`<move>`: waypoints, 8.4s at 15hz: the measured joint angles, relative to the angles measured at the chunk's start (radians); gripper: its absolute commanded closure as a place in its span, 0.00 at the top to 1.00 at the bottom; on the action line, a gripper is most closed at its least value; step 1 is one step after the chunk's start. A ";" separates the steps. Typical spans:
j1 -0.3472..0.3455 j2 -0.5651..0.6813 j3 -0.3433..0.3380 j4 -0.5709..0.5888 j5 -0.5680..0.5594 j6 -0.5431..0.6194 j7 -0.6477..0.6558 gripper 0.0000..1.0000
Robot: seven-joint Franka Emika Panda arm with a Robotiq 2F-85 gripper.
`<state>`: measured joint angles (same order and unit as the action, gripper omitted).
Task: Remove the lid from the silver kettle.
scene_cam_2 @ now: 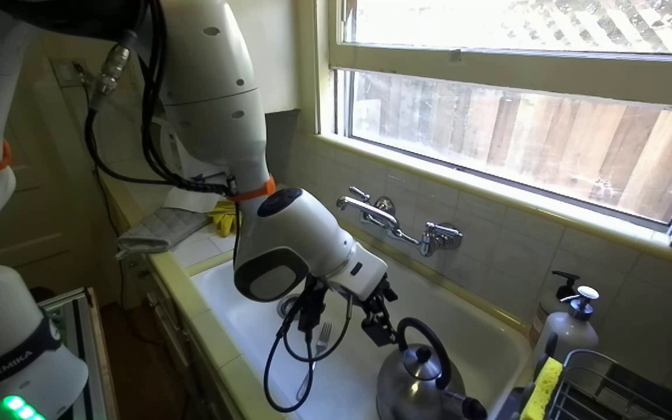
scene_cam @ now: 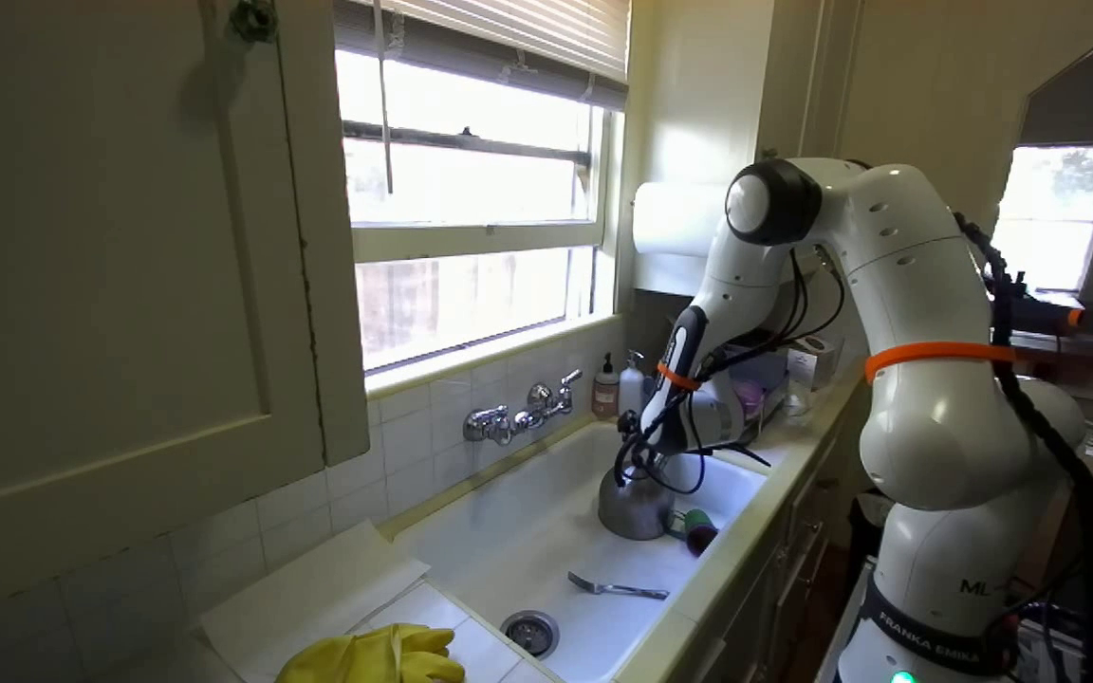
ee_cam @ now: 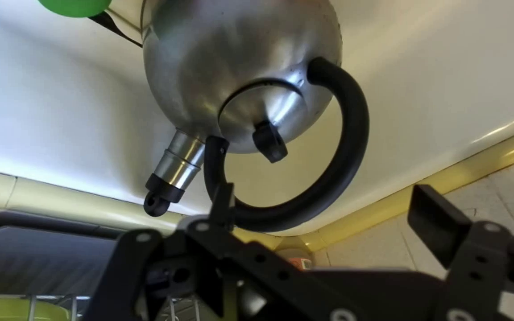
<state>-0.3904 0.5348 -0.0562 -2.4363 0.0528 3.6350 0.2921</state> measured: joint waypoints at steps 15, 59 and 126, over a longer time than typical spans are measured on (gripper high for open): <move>0.016 0.168 -0.095 0.111 -0.086 0.058 -0.244 1.00; -0.052 0.451 -0.018 0.336 -0.160 0.473 -0.081 0.05; 0.034 0.538 0.122 0.509 -0.194 -0.029 -0.135 1.00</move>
<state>-0.3562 1.0730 0.0658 -1.9274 -0.1411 3.6059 0.1575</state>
